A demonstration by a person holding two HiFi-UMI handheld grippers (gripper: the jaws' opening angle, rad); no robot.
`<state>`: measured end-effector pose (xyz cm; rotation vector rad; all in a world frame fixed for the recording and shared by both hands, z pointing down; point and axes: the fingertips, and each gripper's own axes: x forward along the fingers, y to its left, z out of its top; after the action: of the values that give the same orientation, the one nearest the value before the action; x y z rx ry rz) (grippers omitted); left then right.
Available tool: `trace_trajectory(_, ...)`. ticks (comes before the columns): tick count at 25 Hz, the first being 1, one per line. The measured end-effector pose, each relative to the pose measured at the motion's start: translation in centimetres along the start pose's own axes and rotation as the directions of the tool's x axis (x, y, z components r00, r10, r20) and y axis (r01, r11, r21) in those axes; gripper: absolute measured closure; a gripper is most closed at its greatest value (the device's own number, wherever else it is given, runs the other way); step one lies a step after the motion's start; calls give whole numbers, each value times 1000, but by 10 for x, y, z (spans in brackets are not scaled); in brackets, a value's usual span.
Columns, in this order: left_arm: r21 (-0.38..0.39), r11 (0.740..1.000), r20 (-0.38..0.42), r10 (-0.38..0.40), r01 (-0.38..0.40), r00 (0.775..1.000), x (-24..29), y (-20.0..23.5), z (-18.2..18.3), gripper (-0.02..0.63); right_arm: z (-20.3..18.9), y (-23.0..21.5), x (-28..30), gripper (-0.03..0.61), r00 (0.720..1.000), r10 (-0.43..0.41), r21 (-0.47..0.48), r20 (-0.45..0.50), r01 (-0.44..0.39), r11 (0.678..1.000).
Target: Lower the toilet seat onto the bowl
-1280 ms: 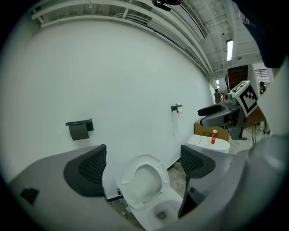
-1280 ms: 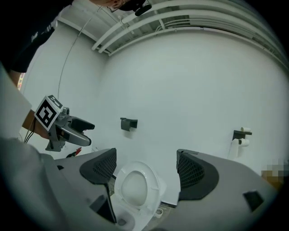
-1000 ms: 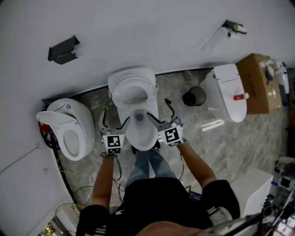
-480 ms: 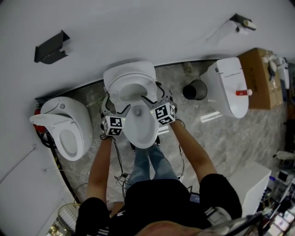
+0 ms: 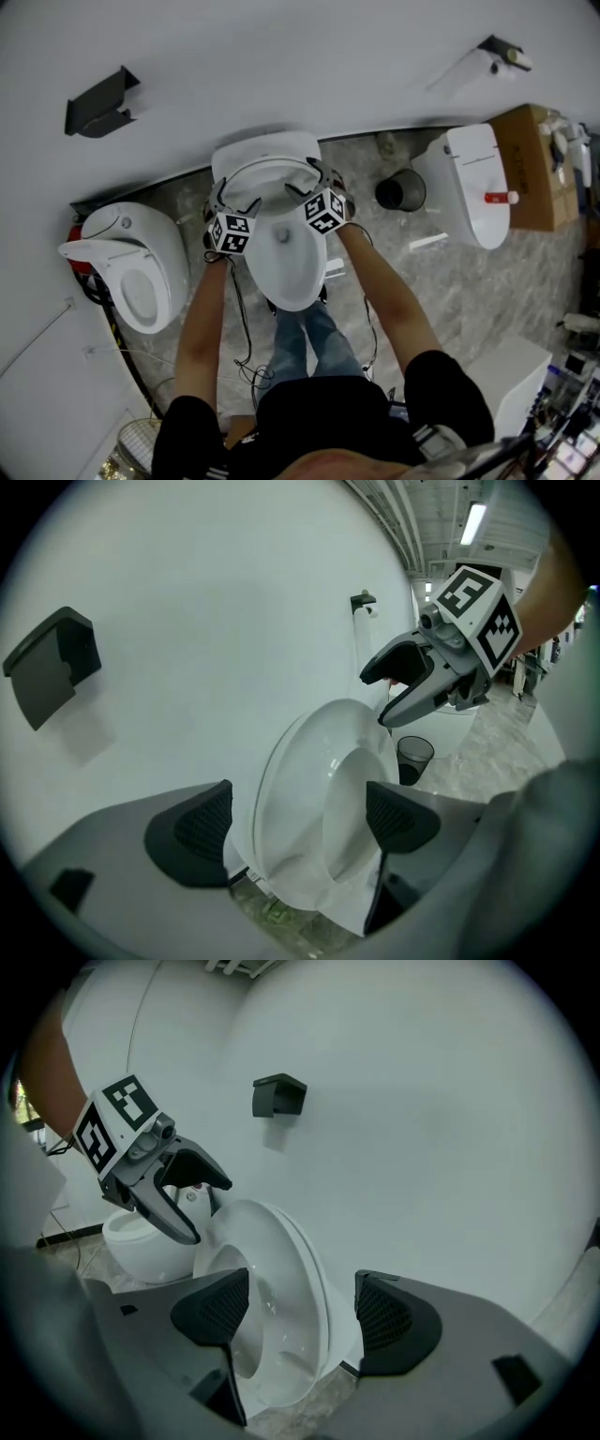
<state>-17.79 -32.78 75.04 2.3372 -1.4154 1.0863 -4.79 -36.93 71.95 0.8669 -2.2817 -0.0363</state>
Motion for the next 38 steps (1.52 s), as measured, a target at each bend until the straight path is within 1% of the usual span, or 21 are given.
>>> trace_trajectory(6, 4, 1000, -59, 20, -20, 998, 19, 10, -1, 241, -4, 0, 22, 268, 998, 48, -104, -46, -53, 993)
trace_trajectory(8, 8, 999, -76, 34, -34, 997, 22, 13, -2, 286, -6, 1, 28, 291, 996, 62, -135, -66, -70, 988)
trace_trajectory(10, 13, 999, -83, 48, -47, 995, 23, 14, -2, 339, -7, 1, 33, 333, 995, 62, -172, -82, -76, 982)
trace_trajectory(12, 24, 998, -87, 58, -56, 994, 25, 14, -2, 377, -7, 1, 35, 377, 994, 64, -201, -85, -80, 976)
trace_trajectory(14, 32, 997, -92, 67, -65, 993, 26, 15, -2, 391, -8, 4, 37, 414, 994, 67, -219, -85, -84, 972)
trace_trajectory(16, 48, 996, -99, 80, -75, 992, 28, 18, -3, 407, -9, 5, 37, 414, 994, 66, -226, -84, -84, 971)
trace_trajectory(17, 62, 995, -103, 85, -79, 991, 28, 20, -4, 438, -9, 5, 37, 416, 994, 65, -227, -85, -83, 970)
trace_trajectory(18, 75, 994, -105, 86, -78, 991, 28, 22, -5, 452, -9, 5, 38, 416, 994, 64, -228, -85, -82, 970)
trace_trajectory(24, 97, 993, -110, 79, -68, 991, 27, 19, -6, 460, -10, 6, 35, 419, 994, 63, -222, -90, -81, 972)
trace_trajectory(29, 113, 991, -105, 83, -71, 991, 19, 14, -7, 462, -10, 11, 28, 422, 993, 64, -243, -96, -86, 966)
trace_trajectory(38, 183, 980, -95, 92, -74, 991, -22, -21, -21, 480, -21, 45, -15, 426, 994, 63, -278, -84, -84, 957)
